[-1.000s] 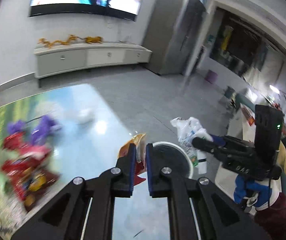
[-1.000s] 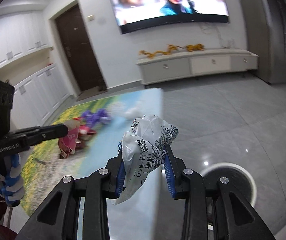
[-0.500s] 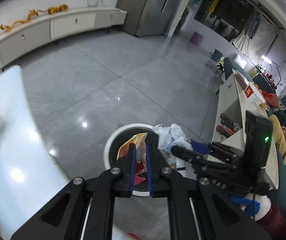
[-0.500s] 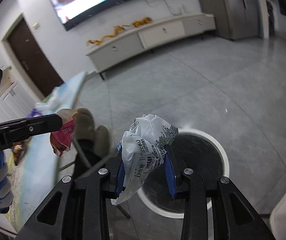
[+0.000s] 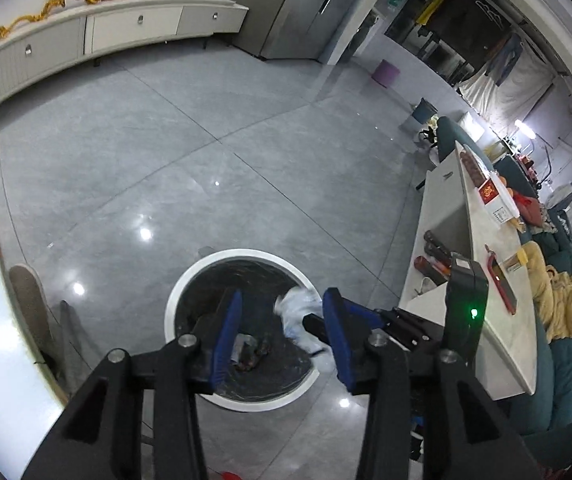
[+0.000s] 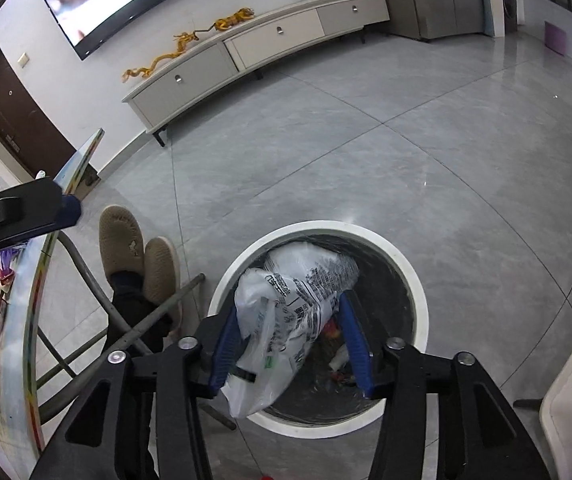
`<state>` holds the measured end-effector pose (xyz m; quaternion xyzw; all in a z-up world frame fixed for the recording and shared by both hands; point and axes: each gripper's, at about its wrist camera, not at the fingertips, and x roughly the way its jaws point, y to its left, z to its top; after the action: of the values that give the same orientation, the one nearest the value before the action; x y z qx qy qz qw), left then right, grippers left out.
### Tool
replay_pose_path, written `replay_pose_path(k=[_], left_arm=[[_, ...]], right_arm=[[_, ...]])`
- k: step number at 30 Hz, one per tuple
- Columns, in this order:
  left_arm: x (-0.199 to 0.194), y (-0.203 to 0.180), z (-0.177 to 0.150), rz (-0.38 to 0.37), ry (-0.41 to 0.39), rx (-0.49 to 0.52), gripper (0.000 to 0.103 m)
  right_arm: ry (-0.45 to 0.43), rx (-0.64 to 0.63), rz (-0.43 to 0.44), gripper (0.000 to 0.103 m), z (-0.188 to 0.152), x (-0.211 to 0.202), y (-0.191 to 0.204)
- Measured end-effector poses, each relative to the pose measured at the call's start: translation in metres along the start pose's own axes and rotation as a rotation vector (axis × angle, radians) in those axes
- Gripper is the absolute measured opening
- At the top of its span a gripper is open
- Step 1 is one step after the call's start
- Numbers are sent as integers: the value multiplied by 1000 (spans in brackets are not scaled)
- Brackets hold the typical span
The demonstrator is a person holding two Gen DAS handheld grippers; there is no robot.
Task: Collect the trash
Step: 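Carry both items over the bin and open both tools to release them, then move both open tools back over the table toward the remaining trash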
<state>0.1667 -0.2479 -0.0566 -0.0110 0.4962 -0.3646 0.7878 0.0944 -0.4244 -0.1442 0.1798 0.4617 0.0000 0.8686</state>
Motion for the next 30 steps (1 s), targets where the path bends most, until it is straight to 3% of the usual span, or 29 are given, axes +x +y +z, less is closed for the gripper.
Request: replay_pose_path(k=[8,12,17,30], left_arm=[[-39,-10,-17,64,-78,32,42],[-68,-11,-27,99,-138,41,53],[-106,-7,-45,138,-207,42,53],[-216,37,-106,260,-370,-36,53]], right_arm=[[-23,-20,-26,52,2,-9,12],[-51,-38,-23,52,4,-24,23],[-96,-70,-15,52,8,-48,42],[-198,-205,56,52,6,-110,122]])
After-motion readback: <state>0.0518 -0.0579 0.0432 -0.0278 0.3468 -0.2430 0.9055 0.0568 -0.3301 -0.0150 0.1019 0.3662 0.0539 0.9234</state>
